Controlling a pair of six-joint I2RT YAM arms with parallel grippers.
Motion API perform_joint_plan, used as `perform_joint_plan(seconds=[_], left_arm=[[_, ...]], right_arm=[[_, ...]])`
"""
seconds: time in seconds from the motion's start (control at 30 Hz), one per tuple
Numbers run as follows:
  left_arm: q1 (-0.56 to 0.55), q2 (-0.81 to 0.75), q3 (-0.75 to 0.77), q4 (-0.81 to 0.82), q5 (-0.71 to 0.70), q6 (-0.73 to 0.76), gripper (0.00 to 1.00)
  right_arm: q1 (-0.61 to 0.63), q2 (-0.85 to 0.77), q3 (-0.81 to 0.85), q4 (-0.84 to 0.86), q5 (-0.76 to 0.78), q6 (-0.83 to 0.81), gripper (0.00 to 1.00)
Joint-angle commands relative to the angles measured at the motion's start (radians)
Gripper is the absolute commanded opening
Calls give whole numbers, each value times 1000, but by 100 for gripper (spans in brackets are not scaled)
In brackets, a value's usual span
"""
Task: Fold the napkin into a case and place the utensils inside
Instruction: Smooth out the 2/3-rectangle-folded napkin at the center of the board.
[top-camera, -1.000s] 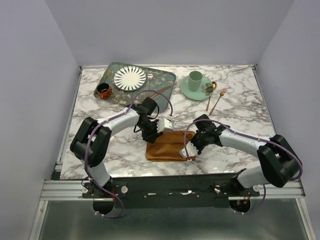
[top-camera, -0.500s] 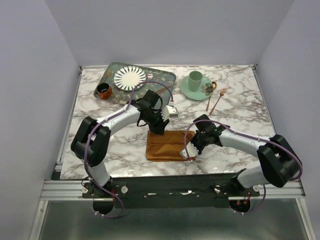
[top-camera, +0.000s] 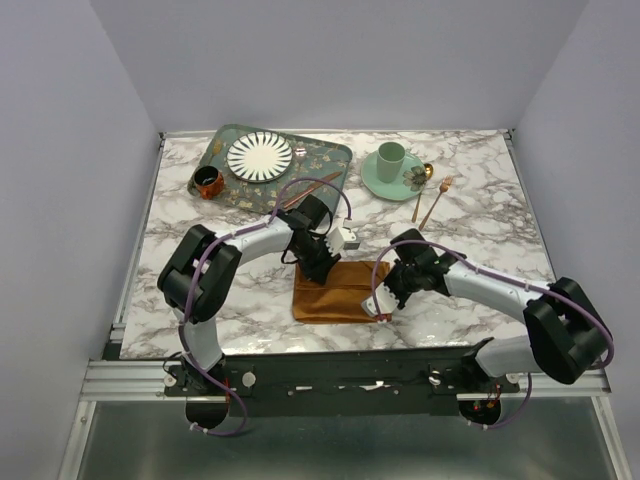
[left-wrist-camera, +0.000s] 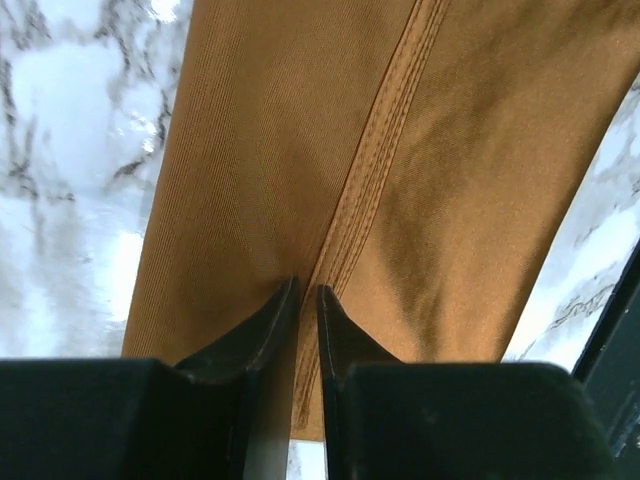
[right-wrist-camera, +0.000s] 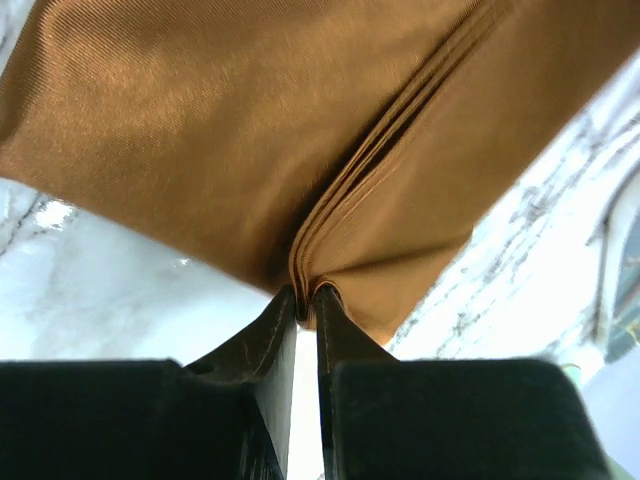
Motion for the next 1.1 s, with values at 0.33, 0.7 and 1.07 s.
perform_joint_plan(seconds=[0.33, 0.7, 1.07], left_arm=[[-4, 45, -45, -20, -29, -10, 18], [-5, 48, -53, -12, -17, -10, 15], [-5, 48, -56, -23, -17, 1, 15]], right_arm=[[5, -148, -10, -26, 29, 210, 44], [-110, -259, 193, -186, -103, 873, 41], [-330, 89, 430, -140, -425, 1728, 26]])
